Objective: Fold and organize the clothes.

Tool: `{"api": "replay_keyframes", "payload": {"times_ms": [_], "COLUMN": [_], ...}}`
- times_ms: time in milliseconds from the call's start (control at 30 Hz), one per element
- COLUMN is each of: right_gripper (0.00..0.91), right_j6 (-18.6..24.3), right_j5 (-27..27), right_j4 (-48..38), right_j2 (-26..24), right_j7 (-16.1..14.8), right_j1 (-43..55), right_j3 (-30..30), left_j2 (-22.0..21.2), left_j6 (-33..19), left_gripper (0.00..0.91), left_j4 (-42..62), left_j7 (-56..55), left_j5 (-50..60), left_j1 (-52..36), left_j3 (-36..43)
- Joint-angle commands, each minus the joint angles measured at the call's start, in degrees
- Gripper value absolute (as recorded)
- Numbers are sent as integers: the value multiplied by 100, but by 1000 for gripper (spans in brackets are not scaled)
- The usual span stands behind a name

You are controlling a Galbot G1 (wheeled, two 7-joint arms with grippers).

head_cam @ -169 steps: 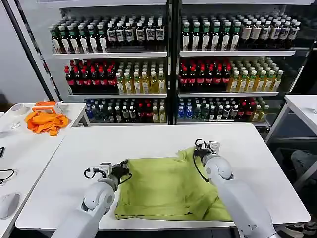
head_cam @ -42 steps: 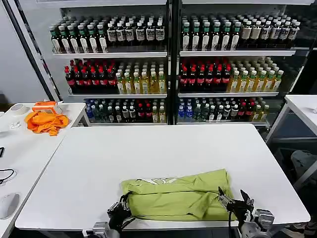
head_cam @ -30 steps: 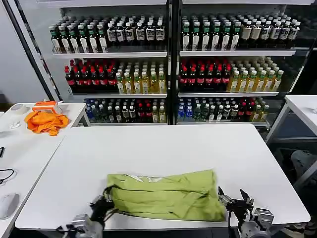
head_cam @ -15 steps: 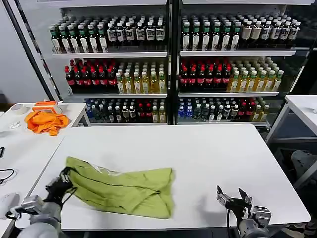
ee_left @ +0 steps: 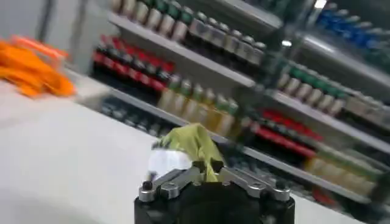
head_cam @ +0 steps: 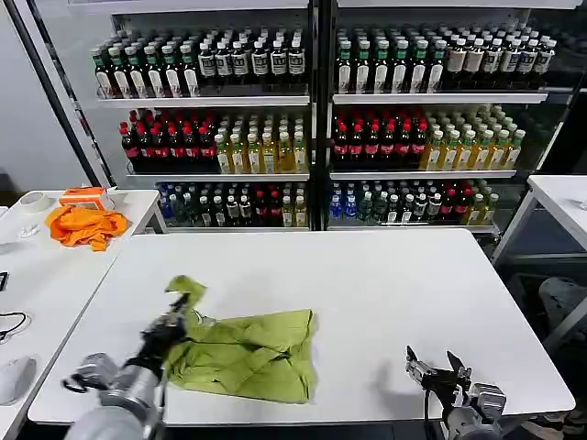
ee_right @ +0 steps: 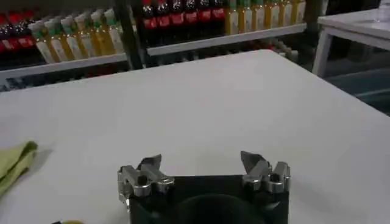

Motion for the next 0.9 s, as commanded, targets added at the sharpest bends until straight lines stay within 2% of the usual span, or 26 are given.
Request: {"api": "replay_keyframes", "payload": {"times_ms": [33, 333, 367, 433, 733, 900], "right_gripper": [907, 907, 907, 907, 907, 907], "right_j6": [6, 46, 47, 47, 27, 10], "right_j5": [0, 22, 23, 23, -3, -8], "right_j4": [-12, -101, -121, -137, -219, -219], "right_j2": [-3, -21, -18, -13, 33, 46], "right_j7": [-6, -24, -23, -20, -1, 5], "right_j1": [-13, 2, 13, 30, 154, 174], "right_j3": [49, 112, 106, 94, -37, -50], "left_j2": [-521, -605, -619, -639, -791, -810], "left_j6": [20, 4, -13, 11, -422, -581], "left_gripper": [20, 40, 202, 907, 907, 907], "left_j4": [91, 694, 843, 1003, 1640, 1820], "left_j7": [319, 450, 451, 443, 240, 187], "left_j5": [316, 878, 1147, 1397, 2708, 3036], "left_j1": [-472, -573, -596, -642, -785, -811], "left_j3": [1915, 2625, 2699, 2764, 2980, 2981]}}
